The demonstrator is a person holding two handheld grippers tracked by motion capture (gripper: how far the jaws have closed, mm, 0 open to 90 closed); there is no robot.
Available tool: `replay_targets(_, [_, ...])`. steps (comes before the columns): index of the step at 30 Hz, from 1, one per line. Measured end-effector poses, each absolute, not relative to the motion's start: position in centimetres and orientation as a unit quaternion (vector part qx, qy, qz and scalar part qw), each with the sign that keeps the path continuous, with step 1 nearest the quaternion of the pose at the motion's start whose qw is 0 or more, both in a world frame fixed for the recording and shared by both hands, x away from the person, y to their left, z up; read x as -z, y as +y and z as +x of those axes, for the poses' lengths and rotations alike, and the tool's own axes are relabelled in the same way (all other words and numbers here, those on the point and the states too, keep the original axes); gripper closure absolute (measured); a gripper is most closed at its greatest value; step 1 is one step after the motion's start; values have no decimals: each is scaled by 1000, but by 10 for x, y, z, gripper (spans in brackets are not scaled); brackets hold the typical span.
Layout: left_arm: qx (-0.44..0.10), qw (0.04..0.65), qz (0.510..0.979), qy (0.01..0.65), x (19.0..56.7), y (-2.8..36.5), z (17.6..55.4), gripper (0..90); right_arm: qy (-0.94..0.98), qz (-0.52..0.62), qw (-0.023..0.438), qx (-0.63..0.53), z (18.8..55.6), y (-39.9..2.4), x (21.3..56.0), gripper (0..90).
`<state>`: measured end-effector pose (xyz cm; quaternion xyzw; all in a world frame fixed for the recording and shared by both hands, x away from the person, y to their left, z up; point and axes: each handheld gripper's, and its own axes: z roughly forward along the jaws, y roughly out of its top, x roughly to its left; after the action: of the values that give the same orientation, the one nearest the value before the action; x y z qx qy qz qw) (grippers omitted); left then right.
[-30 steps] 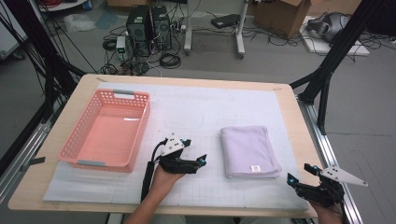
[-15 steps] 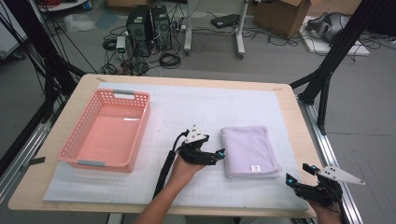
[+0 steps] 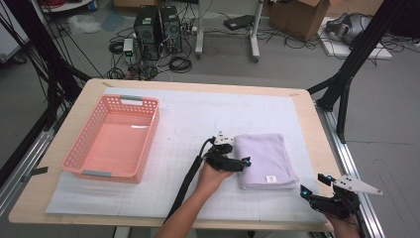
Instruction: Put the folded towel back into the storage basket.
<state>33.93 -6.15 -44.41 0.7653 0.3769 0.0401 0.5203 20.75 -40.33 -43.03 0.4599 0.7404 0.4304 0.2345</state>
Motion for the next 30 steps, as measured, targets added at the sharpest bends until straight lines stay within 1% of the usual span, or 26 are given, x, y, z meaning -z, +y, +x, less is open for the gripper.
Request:
replay_targets(4, [-35,501,778,377,450,-73,339,183,742,459,234,-430,208,-403,431,180])
replay_targets(9, [-27,476,785,395,454,-73,341,183,741,460,233,-430,207,-404,431,180])
replay_targets(18, [-38,465,794,389,453,-75,338,215,742,459,231,-430,207,-403,431,180])
replay_targets(19, [-39,464,796,387,452,-75,337,232,743,457,232,-430,207,-404,431,179])
replay_targets(20, [-35,464,799,380,452,-75,337,267,742,459,231,-430,207,-403,431,180])
replay_targets(23, [-13,472,802,365,453,-75,336,442,742,461,230,-429,207,-403,431,180])
replay_targets(27, [8,482,796,366,454,-74,337,613,744,459,230,-428,208,-403,431,180])
replay_targets(30, [30,493,785,374,455,-68,339,678,742,460,230,-430,207,-403,431,180])
